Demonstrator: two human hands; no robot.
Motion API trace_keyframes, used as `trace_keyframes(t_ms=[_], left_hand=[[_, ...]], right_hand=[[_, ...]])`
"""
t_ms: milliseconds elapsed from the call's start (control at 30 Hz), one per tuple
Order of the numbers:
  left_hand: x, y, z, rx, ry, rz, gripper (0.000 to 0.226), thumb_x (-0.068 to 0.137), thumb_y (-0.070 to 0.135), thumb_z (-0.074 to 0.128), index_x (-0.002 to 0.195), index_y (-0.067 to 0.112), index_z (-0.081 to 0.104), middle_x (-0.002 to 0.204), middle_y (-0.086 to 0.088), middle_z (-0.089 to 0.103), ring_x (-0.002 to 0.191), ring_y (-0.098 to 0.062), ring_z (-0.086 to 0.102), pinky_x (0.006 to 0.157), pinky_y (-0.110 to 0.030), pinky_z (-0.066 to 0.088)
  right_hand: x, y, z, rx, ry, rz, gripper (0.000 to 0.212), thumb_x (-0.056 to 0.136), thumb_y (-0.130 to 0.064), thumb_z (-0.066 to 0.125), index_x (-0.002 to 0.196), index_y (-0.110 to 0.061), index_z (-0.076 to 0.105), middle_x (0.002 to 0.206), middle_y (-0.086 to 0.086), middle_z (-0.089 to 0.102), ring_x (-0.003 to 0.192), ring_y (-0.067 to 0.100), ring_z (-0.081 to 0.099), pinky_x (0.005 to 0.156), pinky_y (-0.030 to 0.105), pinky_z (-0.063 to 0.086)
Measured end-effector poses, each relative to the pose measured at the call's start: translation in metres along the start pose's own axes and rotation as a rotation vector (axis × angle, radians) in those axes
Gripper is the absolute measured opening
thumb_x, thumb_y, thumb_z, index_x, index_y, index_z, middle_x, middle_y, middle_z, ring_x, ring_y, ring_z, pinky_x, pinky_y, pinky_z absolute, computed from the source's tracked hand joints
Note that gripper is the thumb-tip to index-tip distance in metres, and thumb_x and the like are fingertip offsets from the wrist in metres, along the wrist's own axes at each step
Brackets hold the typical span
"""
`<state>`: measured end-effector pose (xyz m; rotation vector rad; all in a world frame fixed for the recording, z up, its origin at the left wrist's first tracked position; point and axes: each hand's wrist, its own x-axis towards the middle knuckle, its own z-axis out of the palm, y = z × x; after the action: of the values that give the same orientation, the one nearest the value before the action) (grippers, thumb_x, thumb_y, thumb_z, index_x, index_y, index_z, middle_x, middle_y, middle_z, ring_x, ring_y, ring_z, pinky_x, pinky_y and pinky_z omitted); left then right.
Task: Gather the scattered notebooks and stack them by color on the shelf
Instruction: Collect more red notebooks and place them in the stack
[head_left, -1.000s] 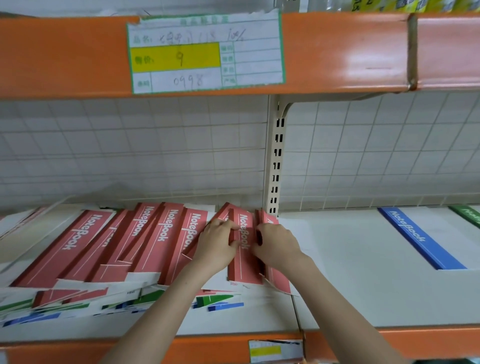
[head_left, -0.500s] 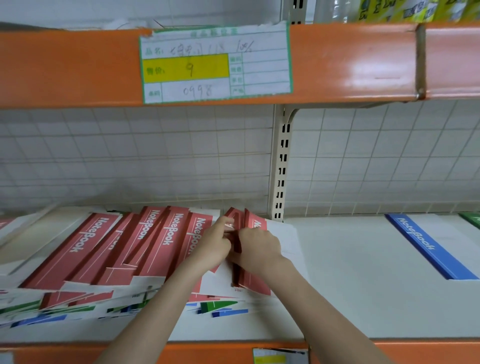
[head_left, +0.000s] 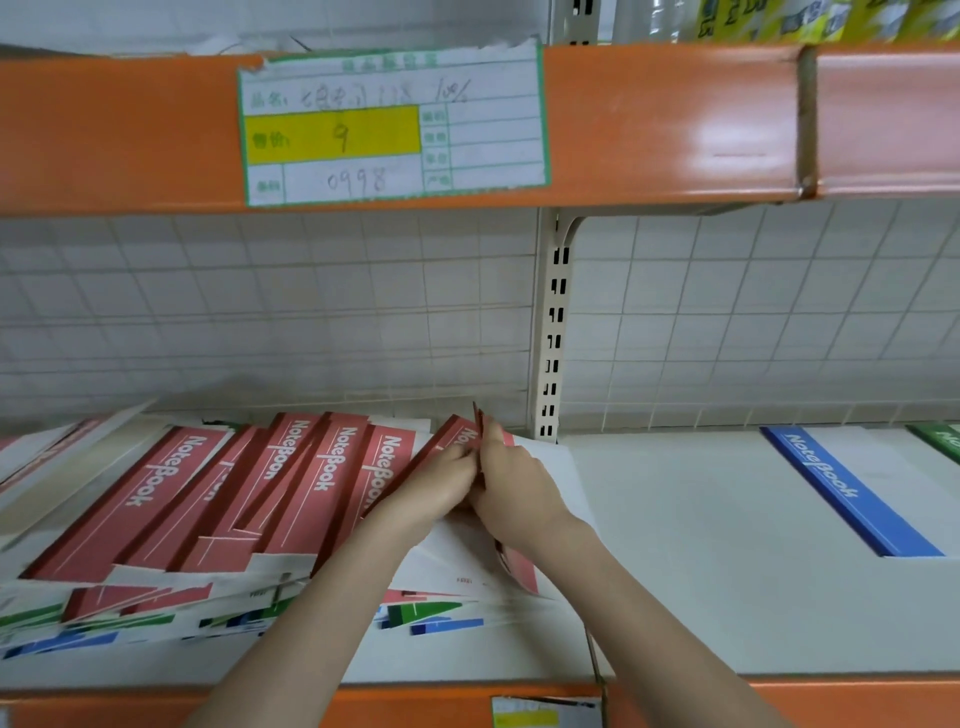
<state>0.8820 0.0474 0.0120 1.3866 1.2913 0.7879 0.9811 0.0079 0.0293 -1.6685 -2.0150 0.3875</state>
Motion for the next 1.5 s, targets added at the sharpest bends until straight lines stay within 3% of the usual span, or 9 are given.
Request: trace_keyframes(t_ms=[100,233,400,500,633,933,1167,1267,1500], left_hand=[[0.001,0.002,0.003,-0.127,0.011,-0.066,0.016,0.072,0.041,0.061,0.078,0.031,0.072,0.084,-0.001,0.073,0.097,-0.025,0.067,0.094,-0.043,0.050],[-0.001,-0.005,0.003,0.000,0.040,-0.008,0.021,0.088,0.011,0.058,0.101,0.024,0.069,0.092,-0.003,0.073,0.091,-0.020,0.068,0.078,-0.035,0.055],[-0.008,0.004,-0.007,-0.106,0.171,0.075,0.023,0.090,-0.003,0.054,0.102,0.015,0.062,0.095,-0.007,0.070,0.084,-0.023,0.067,0.076,-0.034,0.054],[-0.015,0.016,-0.023,-0.179,0.250,0.255,0.025,0.092,-0.006,0.050,0.111,0.008,0.058,0.104,-0.011,0.067,0.094,-0.026,0.065,0.087,-0.038,0.052],[-0.032,0.026,-0.038,-0.350,0.251,0.439,0.022,0.093,0.004,0.053,0.103,0.022,0.059,0.087,0.004,0.074,0.074,-0.015,0.071,0.059,-0.024,0.055],[-0.047,0.011,-0.028,-0.284,0.310,0.523,0.009,0.079,0.038,0.067,0.086,0.040,0.071,0.082,0.011,0.073,0.076,-0.005,0.070,0.062,-0.017,0.054],[-0.027,0.006,-0.038,0.036,0.332,0.429,0.014,0.098,0.031,0.049,0.107,0.024,0.058,0.096,0.005,0.069,0.083,-0.003,0.065,0.070,-0.014,0.048],[-0.016,0.001,-0.049,0.497,0.371,0.276,0.030,0.102,0.024,0.033,0.091,0.010,0.057,0.086,-0.010,0.064,0.069,-0.017,0.056,0.063,-0.028,0.042],[-0.018,-0.011,-0.045,0.921,0.379,0.249,0.033,0.100,0.017,0.034,0.074,0.009,0.053,0.068,-0.001,0.054,0.056,-0.012,0.049,0.045,-0.015,0.029]], right_hand=[[-0.004,0.006,-0.004,0.128,-0.013,-0.022,0.059,0.088,-0.020,0.053,0.140,-0.008,0.028,0.102,0.015,0.066,0.093,0.037,0.061,0.072,0.034,0.047],[-0.007,0.024,-0.015,0.356,-0.090,0.058,0.053,0.087,-0.013,0.054,0.138,-0.015,0.040,0.110,0.011,0.065,0.103,0.028,0.061,0.093,0.040,0.048],[-0.002,0.043,-0.023,0.223,0.089,0.288,0.061,0.090,-0.019,0.054,0.143,-0.002,0.028,0.130,0.016,0.050,0.115,0.032,0.052,0.083,0.028,0.038],[0.003,0.043,-0.026,0.522,0.185,0.385,0.041,0.090,-0.026,0.060,0.123,-0.008,0.044,0.107,0.009,0.055,0.096,0.026,0.056,0.073,0.027,0.036],[0.000,0.030,-0.030,1.180,0.198,0.258,0.007,0.085,-0.021,0.069,0.090,-0.017,0.069,0.092,0.001,0.073,0.085,0.021,0.068,0.075,0.032,0.051],[-0.010,0.022,-0.003,1.167,0.230,0.072,0.033,0.085,-0.036,0.068,0.113,-0.018,0.066,0.108,-0.003,0.072,0.104,0.014,0.066,0.093,0.034,0.051],[-0.005,0.029,0.012,0.992,0.340,0.190,0.027,0.097,-0.029,0.051,0.104,-0.005,0.063,0.094,0.008,0.071,0.091,0.019,0.066,0.086,0.041,0.052],[0.000,0.036,0.015,0.913,0.270,0.413,0.037,0.097,-0.033,0.048,0.083,0.001,0.046,0.078,0.013,0.045,0.074,0.022,0.047,0.070,0.039,0.044],[0.000,0.052,0.025,0.700,0.143,0.600,0.034,0.100,-0.025,0.036,0.075,-0.004,0.044,0.065,0.005,0.041,0.061,0.019,0.040,0.061,0.031,0.037]])
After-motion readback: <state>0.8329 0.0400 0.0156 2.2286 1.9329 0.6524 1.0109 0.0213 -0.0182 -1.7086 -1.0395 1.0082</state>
